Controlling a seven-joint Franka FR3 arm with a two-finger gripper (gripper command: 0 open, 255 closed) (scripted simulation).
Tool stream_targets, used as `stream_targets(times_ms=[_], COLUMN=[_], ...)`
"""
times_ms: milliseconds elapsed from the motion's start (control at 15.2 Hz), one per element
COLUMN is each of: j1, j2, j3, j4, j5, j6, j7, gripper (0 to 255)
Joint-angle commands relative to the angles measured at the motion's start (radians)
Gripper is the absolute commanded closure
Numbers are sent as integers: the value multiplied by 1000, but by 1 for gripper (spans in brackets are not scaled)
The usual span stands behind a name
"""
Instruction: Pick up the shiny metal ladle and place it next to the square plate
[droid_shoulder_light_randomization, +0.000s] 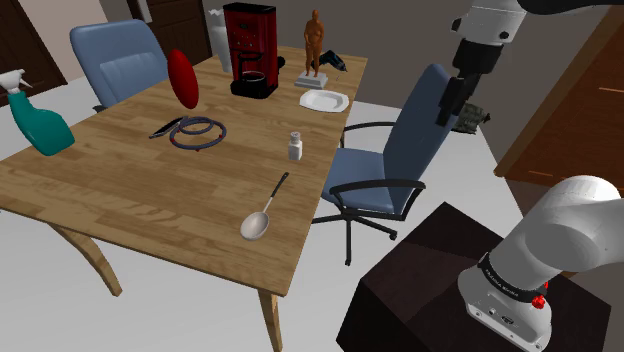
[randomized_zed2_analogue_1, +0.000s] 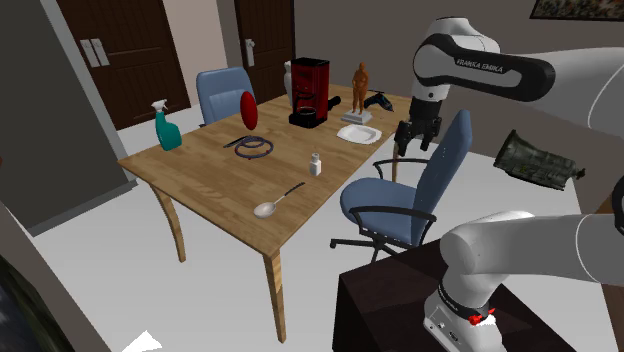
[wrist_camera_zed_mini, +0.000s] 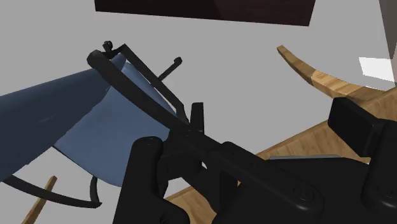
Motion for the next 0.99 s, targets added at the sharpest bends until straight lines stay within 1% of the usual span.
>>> stream_targets(times_ms=[0, 264, 462, 660, 924], j1=[0, 0, -1, -2, -15], j2=[0, -7, 12, 50, 133], j3=[0, 104, 186, 270, 384], j4=[0, -62, -90, -101, -89], j5=[0, 86, 151, 209, 272], j6=[0, 72, 134, 205, 306], j7=[0, 179, 311, 442, 614], gripper=[0, 0, 0, 0, 0])
